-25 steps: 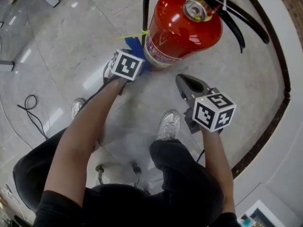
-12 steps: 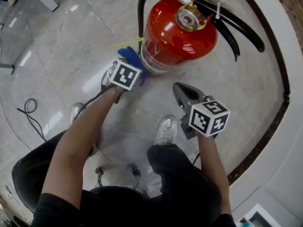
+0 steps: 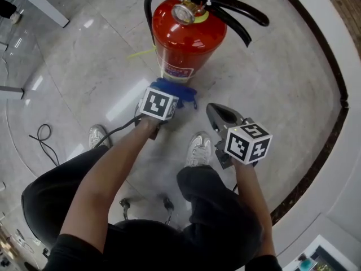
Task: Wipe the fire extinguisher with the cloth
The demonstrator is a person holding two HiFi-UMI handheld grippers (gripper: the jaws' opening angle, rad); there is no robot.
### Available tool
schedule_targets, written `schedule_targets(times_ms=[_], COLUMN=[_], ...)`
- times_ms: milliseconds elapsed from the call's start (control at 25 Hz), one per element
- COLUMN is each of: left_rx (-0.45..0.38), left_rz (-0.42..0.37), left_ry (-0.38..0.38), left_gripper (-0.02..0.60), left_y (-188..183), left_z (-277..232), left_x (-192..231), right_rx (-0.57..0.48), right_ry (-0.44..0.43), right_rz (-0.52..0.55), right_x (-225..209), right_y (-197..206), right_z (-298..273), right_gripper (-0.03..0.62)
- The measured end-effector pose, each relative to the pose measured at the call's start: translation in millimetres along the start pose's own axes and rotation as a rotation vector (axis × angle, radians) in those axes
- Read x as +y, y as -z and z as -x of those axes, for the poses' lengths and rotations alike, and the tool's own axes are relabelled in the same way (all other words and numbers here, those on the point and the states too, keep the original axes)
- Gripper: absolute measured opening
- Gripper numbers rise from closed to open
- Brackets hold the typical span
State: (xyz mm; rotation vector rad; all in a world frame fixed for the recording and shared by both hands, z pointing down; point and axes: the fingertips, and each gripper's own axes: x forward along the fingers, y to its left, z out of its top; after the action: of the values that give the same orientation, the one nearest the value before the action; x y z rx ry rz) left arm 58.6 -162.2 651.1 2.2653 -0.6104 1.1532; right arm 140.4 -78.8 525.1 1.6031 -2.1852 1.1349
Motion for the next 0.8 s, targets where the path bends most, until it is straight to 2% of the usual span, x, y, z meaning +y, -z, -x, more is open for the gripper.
schedule_targets(times_ms=[120,240,360,480,560,680,800], left_rx=[-0.043,-0.095,-0.141,-0.192,-0.214,-0.23,-0.256], left_rz=[0.028,0.033,-0.018,-0.159,-0.272,-0.413,-0.522], left_ry=[0.105,0.157,0.217,0.273,0.305,0.35,0.375], left_gripper=[0.081,0.081,0.081,0.081,0.081,0.082,0.083], left_y=[-11,-28,-41,-55,-60,-61,-68], left_z=[2,14,33,58,75,97,123], left_x=[-39,-61,-80,-105,-121,-136,-139], right_rx=[0.009,-0.009,-0.06,-0.119,-0.156,-0.171,-0.176], right_ry=[-0.002,0.011,-0.007,-0.051,-0.083,-0.176,-0.309], right_rz=[-0.005,0.002,0.011,-0.009,-0.054,-0.12,-0.169], right_x=[-4,-9,-6,2,6,21,45], right_y=[14,16,3,-16,-27,-38,-48], right_z=[4,10,15,13,9,7,8], right_gripper=[0.003,0.003,0.013,0.202,0.29,0.308,0.307])
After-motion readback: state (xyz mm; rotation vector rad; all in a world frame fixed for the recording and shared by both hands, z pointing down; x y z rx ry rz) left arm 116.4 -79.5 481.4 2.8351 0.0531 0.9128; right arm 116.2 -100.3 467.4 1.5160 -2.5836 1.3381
